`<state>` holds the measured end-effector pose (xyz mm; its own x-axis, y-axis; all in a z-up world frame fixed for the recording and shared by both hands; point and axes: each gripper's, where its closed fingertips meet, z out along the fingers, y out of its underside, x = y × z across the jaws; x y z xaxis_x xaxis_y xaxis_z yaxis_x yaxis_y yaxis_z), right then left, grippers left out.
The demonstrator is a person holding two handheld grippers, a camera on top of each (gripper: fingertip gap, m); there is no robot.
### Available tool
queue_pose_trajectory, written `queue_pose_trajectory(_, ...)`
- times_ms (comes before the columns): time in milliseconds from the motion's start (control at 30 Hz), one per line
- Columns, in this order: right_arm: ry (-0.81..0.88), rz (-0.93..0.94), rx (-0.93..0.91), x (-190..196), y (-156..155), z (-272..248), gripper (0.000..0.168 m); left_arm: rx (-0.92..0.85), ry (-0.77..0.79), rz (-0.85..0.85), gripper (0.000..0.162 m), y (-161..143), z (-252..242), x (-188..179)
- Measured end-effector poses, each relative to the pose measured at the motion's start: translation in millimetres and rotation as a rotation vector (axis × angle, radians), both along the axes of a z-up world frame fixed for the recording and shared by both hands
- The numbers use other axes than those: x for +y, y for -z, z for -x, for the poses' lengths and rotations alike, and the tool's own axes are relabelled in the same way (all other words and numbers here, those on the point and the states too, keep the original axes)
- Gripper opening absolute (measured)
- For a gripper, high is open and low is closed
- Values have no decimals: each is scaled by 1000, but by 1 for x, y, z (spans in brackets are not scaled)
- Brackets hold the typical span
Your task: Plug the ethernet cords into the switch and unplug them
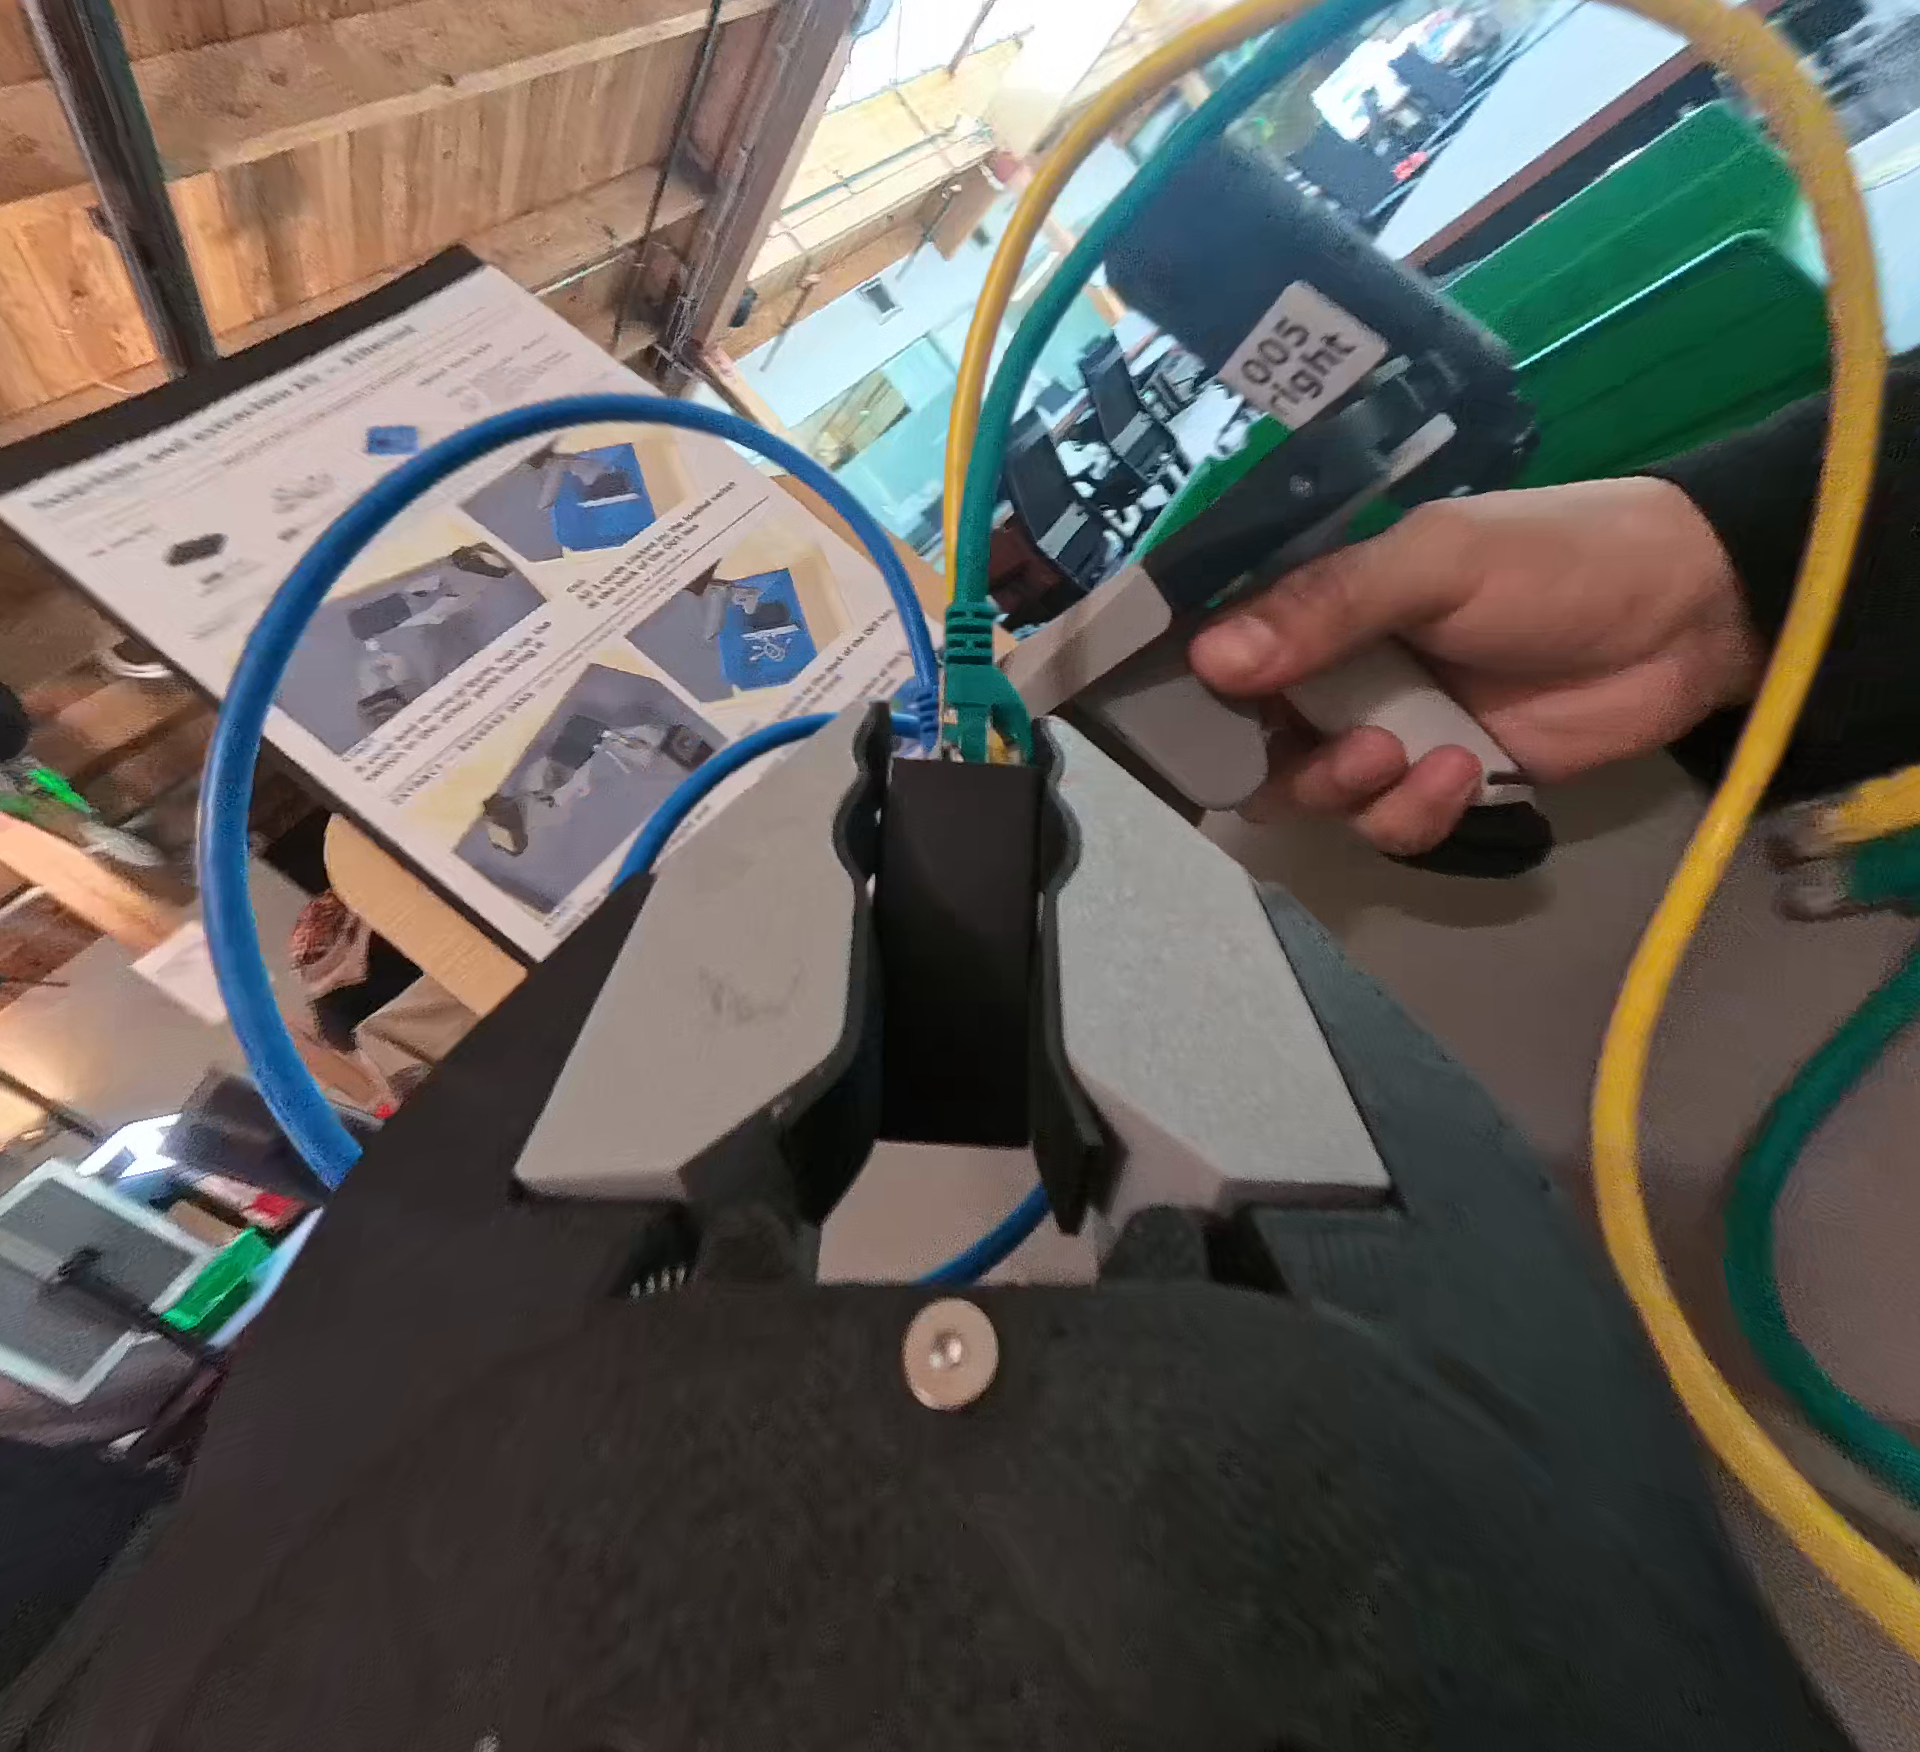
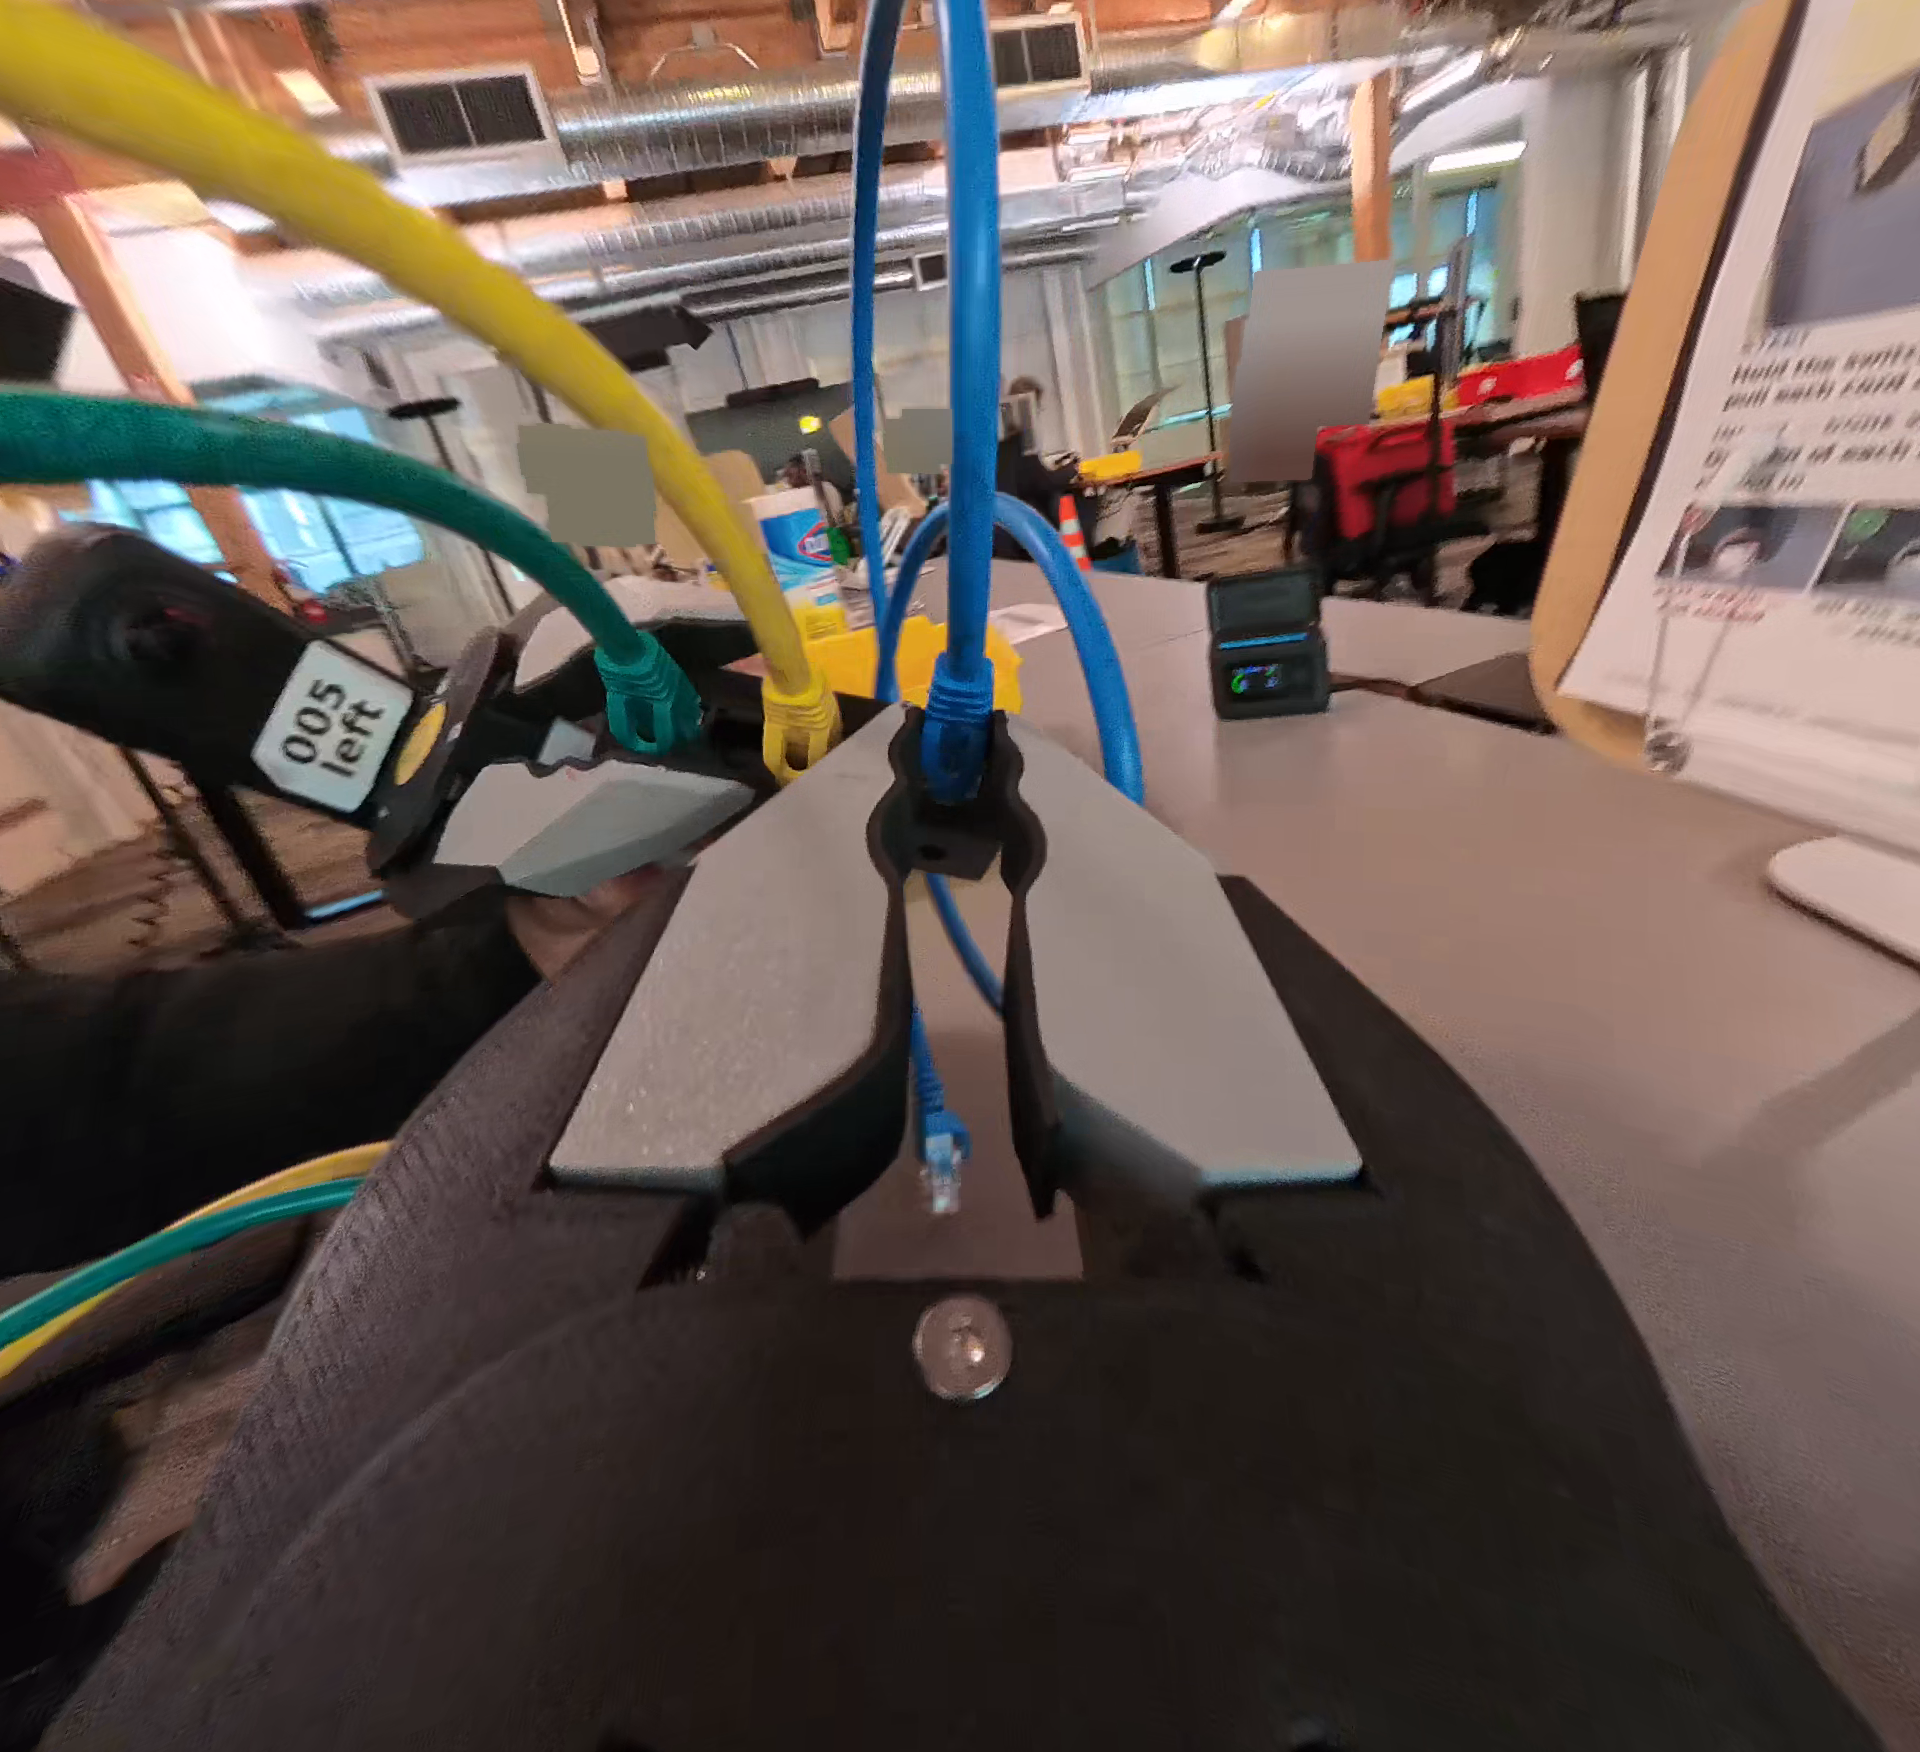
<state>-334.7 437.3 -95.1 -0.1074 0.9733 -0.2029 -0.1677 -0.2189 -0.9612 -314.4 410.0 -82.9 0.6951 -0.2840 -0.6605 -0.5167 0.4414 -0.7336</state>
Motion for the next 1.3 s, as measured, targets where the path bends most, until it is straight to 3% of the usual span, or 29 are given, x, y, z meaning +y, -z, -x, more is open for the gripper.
queue_pose_trajectory(200,-61,151,-128,8,31,12,10,-77,89,187,25,18,10,11)
queue_pose_trajectory(333,-18,179,-280,19,58,15,11,-208,118,412,25,42,20,26)
queue_pose_trajectory(533,-4,221,-471,26,94,14,11,-240,18,630,25,85,27,36)
queue_pose_trajectory(733,-8,194,-525,20,105,17,11,-212,-5,664,27,102,30,27)
queue_pose_trajectory(800,-4,183,-524,19,106,19,10,-114,-90,724,40,123,38,27)
queue_pose_trajectory(1000,-24,188,-516,15,105,21,10,13,-171,784,40,148,54,22)
queue_pose_trajectory(1233,-4,159,-513,16,104,23,9,263,-278,615,27,152,64,30)
queue_pose_trajectory(1300,-6,155,-520,17,105,21,9,209,-260,646,26,146,59,29)
